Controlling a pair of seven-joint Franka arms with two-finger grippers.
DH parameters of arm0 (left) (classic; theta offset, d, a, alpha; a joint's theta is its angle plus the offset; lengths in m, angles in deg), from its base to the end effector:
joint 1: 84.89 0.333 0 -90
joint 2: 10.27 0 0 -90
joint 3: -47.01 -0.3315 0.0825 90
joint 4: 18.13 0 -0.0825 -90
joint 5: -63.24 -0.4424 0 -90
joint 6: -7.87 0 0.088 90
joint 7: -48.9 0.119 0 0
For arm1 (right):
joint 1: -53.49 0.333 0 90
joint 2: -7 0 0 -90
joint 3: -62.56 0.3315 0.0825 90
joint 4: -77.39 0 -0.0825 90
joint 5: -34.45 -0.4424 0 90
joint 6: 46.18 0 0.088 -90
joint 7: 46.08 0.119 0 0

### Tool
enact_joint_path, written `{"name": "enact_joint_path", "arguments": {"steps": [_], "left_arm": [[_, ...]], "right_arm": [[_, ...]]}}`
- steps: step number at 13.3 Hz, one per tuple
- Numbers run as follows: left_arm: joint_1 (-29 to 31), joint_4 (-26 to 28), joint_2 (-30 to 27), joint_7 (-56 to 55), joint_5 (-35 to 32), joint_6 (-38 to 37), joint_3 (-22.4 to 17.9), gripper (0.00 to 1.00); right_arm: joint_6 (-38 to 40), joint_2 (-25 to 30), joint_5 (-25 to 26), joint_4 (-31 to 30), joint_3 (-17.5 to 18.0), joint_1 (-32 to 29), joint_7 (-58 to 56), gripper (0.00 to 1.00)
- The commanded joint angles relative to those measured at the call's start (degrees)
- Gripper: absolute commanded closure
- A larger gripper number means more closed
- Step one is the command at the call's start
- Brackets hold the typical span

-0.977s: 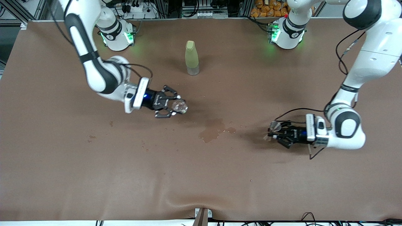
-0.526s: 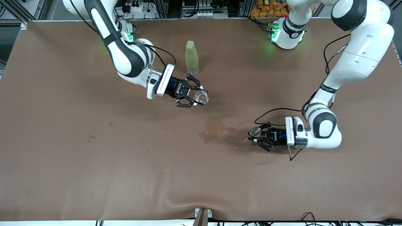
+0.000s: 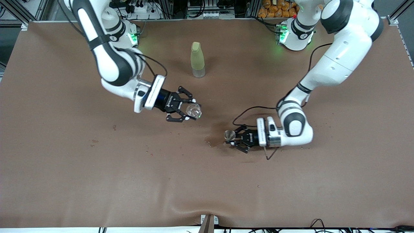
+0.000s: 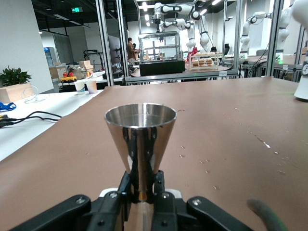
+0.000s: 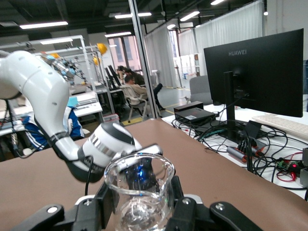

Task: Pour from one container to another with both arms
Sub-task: 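Carry the glass cup and jigger toward each other at table center, then raise the glass cup above the jigger and tilt it with the right gripper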

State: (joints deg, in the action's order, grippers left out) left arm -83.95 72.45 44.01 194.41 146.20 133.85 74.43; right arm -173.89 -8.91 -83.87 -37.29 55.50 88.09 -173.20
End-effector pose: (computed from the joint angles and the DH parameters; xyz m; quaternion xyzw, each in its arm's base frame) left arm 0.6661 -0.3355 0.1041 0.5278 -0.5598 0.4731 0.4293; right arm 0.5854 0.3486 0.3260 -0.6423 -0.3936 -0.4991 0.4282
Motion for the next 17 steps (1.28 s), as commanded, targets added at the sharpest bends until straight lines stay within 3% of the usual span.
{"name": "enact_joint_path", "arguments": {"steps": [1, 4, 7, 13, 17], "left_arm": [[-5.1, -0.8, 0.2, 1.7, 6.2, 2.3, -2.4, 1.00], [-12.0, -2.5, 0.1, 1.8, 13.6, 3.9, -6.3, 1.00], [-17.7, -4.1, 0.1, 1.8, 18.7, 4.4, -10.9, 1.00], [-18.8, -4.3, 0.0, 1.6, 21.1, 4.5, -11.3, 1.00], [-19.0, -4.3, -0.1, 1.6, 21.2, 5.7, -11.3, 1.00]], "right_arm": [[3.9, -1.1, 3.4, -0.1, 0.6, -2.2, 1.3, 1.00], [12.2, -4.4, 3.7, -0.6, 0.6, -3.2, 2.8, 1.00], [13.6, -5.5, 3.7, -1.1, 0.6, -3.4, 3.7, 1.00], [13.6, -7.1, 3.7, -0.2, 0.6, -3.0, 19.7, 1.00], [13.6, -11.0, 3.7, 3.7, 0.7, -2.7, 19.9, 1.00]]}}
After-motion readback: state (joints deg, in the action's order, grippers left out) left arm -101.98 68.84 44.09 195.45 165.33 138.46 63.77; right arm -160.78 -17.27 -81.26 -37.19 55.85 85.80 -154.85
